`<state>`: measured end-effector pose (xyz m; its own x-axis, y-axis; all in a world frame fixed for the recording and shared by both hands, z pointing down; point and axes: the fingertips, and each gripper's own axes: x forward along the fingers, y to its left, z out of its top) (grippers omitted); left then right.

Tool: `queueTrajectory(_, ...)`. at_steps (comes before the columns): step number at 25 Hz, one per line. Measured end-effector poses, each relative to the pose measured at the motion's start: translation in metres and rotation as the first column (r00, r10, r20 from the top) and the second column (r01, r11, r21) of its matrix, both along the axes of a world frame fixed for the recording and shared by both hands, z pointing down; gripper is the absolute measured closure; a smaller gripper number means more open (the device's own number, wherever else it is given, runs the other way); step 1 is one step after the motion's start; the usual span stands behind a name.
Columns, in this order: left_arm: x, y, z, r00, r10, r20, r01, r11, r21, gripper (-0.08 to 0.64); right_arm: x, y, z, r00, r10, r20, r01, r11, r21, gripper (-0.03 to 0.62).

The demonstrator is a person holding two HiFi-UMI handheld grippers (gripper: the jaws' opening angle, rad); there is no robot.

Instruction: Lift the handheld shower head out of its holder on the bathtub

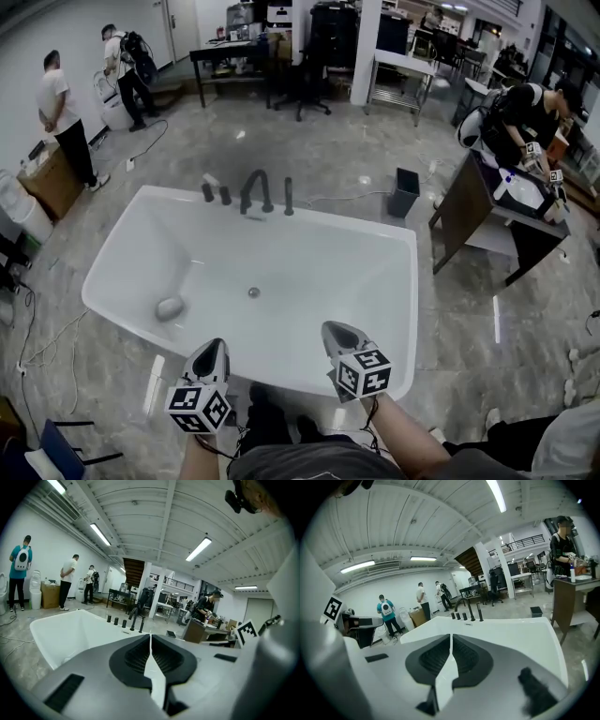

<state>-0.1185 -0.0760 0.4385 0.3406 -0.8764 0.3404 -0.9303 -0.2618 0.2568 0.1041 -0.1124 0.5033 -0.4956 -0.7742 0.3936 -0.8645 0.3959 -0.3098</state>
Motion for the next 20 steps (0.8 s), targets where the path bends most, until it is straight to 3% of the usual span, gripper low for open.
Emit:
queueTrajectory(14,-0.054,-0.156,0.021,0.988,0.152,-0.007,-0.152,0.988,-0.02,0.538,-0.035,-0.131,0.002,0.983,0.172,-0.06,-0.171,0.985,0.017,0.565)
queueTrajectory(20,-0.086,-0.215,0.027,0.977,0.213,-0.004,-0.213,0.977,-0.021,0.538,-0.067,-0.183,0.006,0.972,0.23,-0.039,-0.23,0.973,0.005,0.565)
